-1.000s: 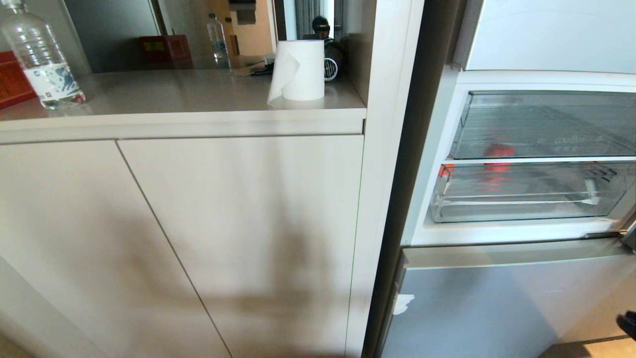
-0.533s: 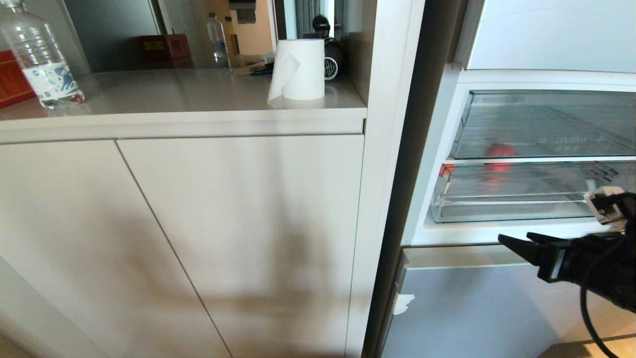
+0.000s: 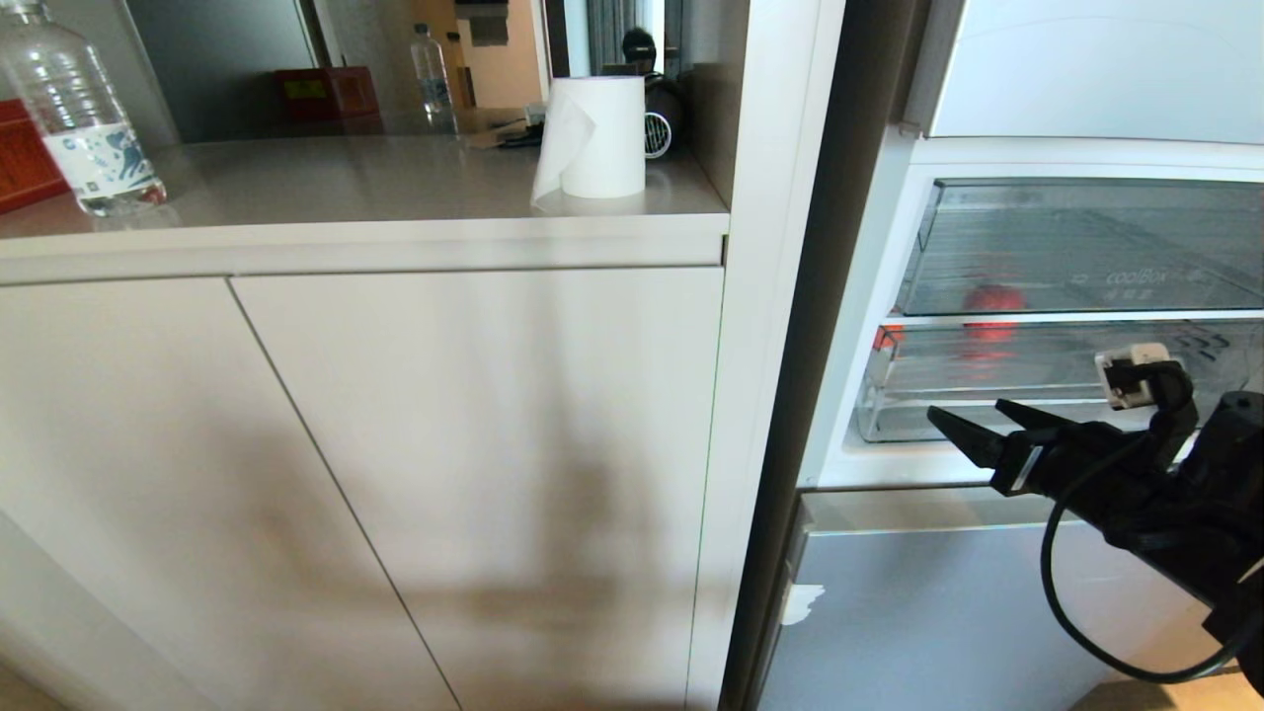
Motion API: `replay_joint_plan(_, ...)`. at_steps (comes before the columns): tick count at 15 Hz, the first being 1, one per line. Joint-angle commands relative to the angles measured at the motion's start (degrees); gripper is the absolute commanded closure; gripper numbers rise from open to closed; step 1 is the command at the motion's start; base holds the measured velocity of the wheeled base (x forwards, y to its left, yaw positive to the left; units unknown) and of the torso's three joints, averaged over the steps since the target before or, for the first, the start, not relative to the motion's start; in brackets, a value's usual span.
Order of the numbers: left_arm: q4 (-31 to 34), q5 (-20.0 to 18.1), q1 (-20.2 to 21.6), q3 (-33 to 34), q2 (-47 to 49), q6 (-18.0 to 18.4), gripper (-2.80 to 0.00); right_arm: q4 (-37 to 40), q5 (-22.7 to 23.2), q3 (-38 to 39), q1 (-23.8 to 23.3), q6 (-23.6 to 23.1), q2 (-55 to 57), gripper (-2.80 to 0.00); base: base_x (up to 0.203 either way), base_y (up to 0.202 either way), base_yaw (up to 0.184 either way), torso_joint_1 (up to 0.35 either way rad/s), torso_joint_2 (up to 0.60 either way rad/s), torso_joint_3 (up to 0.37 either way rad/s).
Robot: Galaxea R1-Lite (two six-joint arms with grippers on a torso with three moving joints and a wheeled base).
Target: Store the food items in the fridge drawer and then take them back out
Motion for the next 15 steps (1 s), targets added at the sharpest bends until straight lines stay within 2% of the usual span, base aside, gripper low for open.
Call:
replay_joint_plan(1, -0.01, 0.01, -0.01, -0.02, 0.01, 0.01, 0.00, -1.70, -0.13, -0.96, 0.94, -0.12, 3.07, -2.80, 0.000, 0.000, 0.000, 0.000, 0.00, 0.000)
replay_joint_plan(6, -0.01, 0.01, 0.01, 0.00, 0.01, 0.01, 0.00, -2.46, -0.67, -4.04, 1.39, -0.12, 4.57, -2.80, 0.000, 0.000, 0.000, 0.000, 0.00, 0.000)
replay_joint_plan(15, -0.01, 0.01, 0.01, 0.00, 0.01, 0.01, 0.00, -2.32, -4.60, -9.76, 3.88, -0.29, 8.63, -2.80, 0.000, 0.000, 0.000, 0.000, 0.00, 0.000)
